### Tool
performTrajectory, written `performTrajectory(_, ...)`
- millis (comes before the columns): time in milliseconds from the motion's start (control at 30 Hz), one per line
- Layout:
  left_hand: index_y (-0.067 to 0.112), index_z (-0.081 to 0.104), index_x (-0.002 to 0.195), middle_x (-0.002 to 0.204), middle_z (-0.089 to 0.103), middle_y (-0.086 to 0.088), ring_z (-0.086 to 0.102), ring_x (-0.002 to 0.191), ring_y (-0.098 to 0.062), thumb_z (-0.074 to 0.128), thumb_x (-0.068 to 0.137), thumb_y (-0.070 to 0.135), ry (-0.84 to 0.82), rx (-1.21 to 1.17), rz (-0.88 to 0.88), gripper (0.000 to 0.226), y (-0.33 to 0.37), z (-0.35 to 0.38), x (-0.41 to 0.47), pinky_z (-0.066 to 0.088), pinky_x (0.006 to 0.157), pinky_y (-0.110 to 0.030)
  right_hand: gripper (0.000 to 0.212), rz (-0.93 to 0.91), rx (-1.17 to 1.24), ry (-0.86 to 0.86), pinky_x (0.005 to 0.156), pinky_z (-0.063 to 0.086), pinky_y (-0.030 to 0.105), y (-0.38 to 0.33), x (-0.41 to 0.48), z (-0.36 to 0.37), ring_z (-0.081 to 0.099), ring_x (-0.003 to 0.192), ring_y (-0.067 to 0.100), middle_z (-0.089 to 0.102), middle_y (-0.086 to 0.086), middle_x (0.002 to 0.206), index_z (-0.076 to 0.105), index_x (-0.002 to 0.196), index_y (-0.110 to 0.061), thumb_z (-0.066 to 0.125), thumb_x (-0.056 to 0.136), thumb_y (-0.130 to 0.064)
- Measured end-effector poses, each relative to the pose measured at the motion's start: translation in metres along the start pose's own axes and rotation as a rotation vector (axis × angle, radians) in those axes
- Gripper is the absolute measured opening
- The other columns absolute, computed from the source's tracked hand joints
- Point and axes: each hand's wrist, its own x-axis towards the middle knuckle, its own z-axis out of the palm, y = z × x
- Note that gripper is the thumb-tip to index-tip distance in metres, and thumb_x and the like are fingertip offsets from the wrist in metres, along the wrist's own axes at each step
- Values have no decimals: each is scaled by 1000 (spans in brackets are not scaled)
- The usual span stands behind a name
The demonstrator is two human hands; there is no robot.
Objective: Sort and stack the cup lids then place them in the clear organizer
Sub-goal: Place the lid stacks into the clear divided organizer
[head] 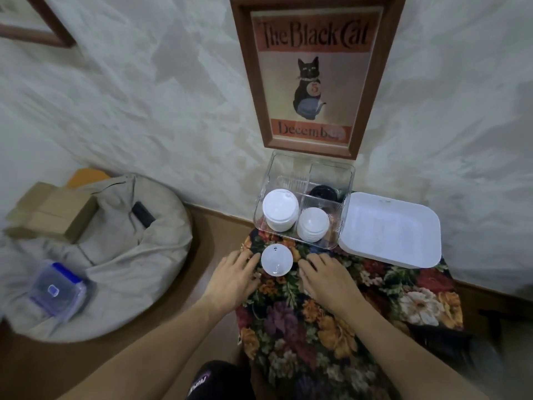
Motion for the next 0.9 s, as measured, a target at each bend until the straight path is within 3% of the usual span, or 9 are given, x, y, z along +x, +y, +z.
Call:
performTrajectory(167,27,19,164,169,17,-8,32,146,-36,56,104,44,-303,-34,-26,73,13,25,16,41,113,-44,54,80,175,-254,79,57,38,-27,14,35,53,128,32,44,6,155,32,160,-26,48,108,-31)
performTrajectory(233,30,26,162,172,9,-7,31,146,-37,56,105,35,-301,-18,-4,65,16,34,20,41,113,-46,63,99,165,-284,87,55,42,-38,24,48,47,133,37,24,8,168,25,163,-28,52,106,-20)
performTrajectory(333,25,51,148,172,14,-8,33,149,-37,56,103,24,-275,-87,-35,45,17,47,25,35,116,-47,63,122,138,-288,96,50,45,-42,35,59,43,133,39,12,9,172,36,155,-25,58,99,-8)
performTrajectory(433,13,71,122,160,42,-17,45,144,-42,68,93,17,-165,-136,-3,29,12,56,23,42,113,-48,47,119,153,-279,103,48,47,-40,34,65,41,138,39,25,9,169,58,139,-18,63,95,-3)
performTrajectory(500,12,74,108,144,57,-18,58,129,-42,76,85,15,-113,-156,39,24,11,55,16,54,99,-45,31,107,202,-258,99,52,46,-39,33,66,44,138,38,43,9,160,69,120,-16,67,92,-4)
performTrajectory(600,13,69,105,133,59,-9,60,118,-32,77,88,21,-20,-312,-37,21,16,29,11,54,93,-42,8,103,376,-203,93,53,38,-35,35,42,53,128,24,63,-3,124,67,107,-20,60,103,-20)
performTrajectory(733,24,63,107,104,64,15,62,96,-8,74,94,26,118,-650,-261,17,27,-32,14,50,80,-26,13,290,767,-129,71,47,31,-28,37,-37,62,84,8,66,-11,95,61,107,-28,50,109,-35)
performTrajectory(833,30,67,107,98,72,16,67,90,-2,76,93,29,234,-935,-384,16,30,-74,22,54,76,-19,13,389,1019,-12,78,48,19,-21,38,-81,62,96,-4,66,-20,105,62,116,-35,57,105,-39)
performTrajectory(900,29,71,109,97,75,16,70,87,-4,76,93,31,306,-1018,-406,17,29,-91,32,58,78,-26,27,420,1106,58,82,53,19,-15,44,-100,65,96,-3,65,-21,111,60,127,-39,65,101,-42)
